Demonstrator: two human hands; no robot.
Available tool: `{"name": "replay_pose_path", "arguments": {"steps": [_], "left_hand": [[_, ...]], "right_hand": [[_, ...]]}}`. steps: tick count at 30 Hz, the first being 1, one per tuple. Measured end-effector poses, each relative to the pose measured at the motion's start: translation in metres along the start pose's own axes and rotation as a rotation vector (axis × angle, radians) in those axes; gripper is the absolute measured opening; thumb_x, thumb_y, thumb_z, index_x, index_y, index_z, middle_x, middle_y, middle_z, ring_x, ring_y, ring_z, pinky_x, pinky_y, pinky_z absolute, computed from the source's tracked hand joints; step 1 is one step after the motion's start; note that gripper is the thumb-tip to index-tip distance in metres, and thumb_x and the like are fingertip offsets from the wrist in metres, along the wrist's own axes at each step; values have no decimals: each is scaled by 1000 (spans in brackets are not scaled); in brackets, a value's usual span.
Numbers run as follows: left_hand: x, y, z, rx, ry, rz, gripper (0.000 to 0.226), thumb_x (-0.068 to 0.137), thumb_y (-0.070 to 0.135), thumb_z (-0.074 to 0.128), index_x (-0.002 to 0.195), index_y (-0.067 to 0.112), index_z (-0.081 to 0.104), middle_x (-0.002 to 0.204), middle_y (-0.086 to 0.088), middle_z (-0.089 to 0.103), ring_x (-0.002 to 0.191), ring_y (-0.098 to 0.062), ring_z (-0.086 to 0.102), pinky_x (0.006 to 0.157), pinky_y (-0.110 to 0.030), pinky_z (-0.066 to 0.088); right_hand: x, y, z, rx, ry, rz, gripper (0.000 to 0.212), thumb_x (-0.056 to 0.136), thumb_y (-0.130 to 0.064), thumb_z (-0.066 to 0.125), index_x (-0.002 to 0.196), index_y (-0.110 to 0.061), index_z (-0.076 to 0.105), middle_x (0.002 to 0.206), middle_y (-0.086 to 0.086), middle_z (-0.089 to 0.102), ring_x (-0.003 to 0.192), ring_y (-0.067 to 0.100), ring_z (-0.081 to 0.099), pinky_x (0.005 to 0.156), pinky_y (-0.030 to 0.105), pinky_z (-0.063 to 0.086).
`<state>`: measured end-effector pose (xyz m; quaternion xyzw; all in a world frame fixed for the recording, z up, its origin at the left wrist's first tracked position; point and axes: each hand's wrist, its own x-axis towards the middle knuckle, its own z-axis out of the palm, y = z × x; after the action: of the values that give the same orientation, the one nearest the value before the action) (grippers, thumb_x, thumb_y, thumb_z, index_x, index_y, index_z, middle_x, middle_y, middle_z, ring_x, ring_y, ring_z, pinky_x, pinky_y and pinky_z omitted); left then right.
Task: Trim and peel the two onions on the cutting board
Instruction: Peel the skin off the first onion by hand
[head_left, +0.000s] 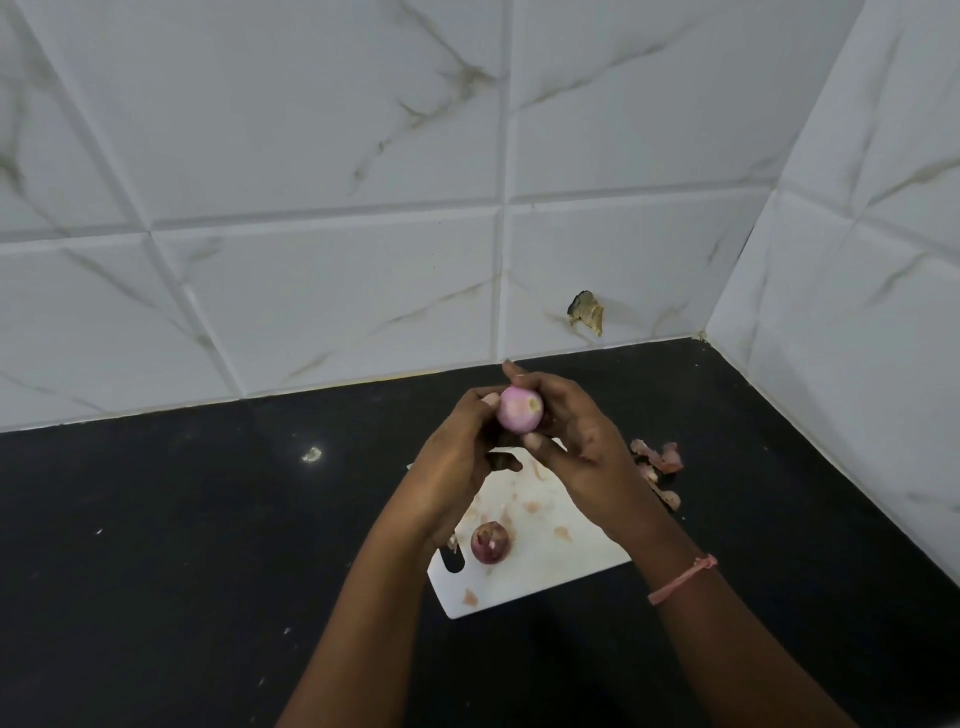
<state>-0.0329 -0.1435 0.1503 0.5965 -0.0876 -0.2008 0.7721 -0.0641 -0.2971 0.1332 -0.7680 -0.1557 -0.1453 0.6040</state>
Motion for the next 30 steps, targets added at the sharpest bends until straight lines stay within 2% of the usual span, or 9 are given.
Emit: {"name": "replay_pose_path", "arguments": {"steps": [2,4,6,11,15,19,25,27,30], "left_hand": [[0,-1,-1,-29,-10,35,32,104,28,47,124,6,58,117,-18,69,98,-25,67,79,-33,54],[-1,0,-1,-94,-6,69,40,94,33,57,122,5,57,116,-16,70,106,-29,69,88,-36,56],[-2,1,0,-216,-6,72,42,89,30,60,119,2,56,111,-15,72,104,-27,71,85,-33,58],[-2,3,1,-353,-20,89,38,86,24,62,115,1,56,106,-13,72,100,-24,72,79,-27,58],[1,1,2,-346,-5,116,33,86,24,62,110,2,55,102,-11,72,99,-23,71,81,-27,58],[2,-1,1,-351,1,116,40,84,26,65,115,1,56,104,-13,71,100,-24,70,82,-28,58],[3,-2,0,-373,-9,115,38,83,24,64,113,2,55,100,-10,73,97,-23,71,81,-27,57],[3,-2,-1,-368,-4,110,40,83,25,64,114,2,55,103,-11,73,99,-23,71,82,-27,57],[2,-1,-1,-350,6,112,40,83,26,65,114,2,56,105,-13,72,100,-23,71,82,-27,57]], "right_hand": [[0,-3,-1,-7,-9,19,53,93,7,55,140,-14,45,145,-9,49,132,13,49,104,36,47],[0,-7,2,-62,47,-6,51,93,3,58,140,-14,47,138,-9,55,125,11,54,97,25,49],[-1,-12,5,-114,125,-72,43,92,-2,62,132,-14,54,128,-10,61,117,10,59,91,18,49],[-1,-17,8,-126,200,-116,31,92,-13,63,123,-13,57,117,-9,66,112,10,63,89,23,52],[1,-19,9,-129,170,-88,28,94,-15,60,120,-22,52,112,-13,65,108,9,65,87,26,55],[0,-18,9,-148,156,-83,25,96,-14,59,117,-24,51,109,-11,65,104,10,66,86,28,56],[1,-17,9,-201,134,-99,18,96,-14,58,109,-25,52,101,-14,63,98,9,66,82,19,53],[1,-17,9,-197,141,-89,18,96,-15,57,110,-26,51,102,-15,63,99,7,65,82,18,53],[1,-18,10,-172,143,-75,27,97,-18,57,122,-23,51,115,-12,65,108,7,64,89,24,54]]}}
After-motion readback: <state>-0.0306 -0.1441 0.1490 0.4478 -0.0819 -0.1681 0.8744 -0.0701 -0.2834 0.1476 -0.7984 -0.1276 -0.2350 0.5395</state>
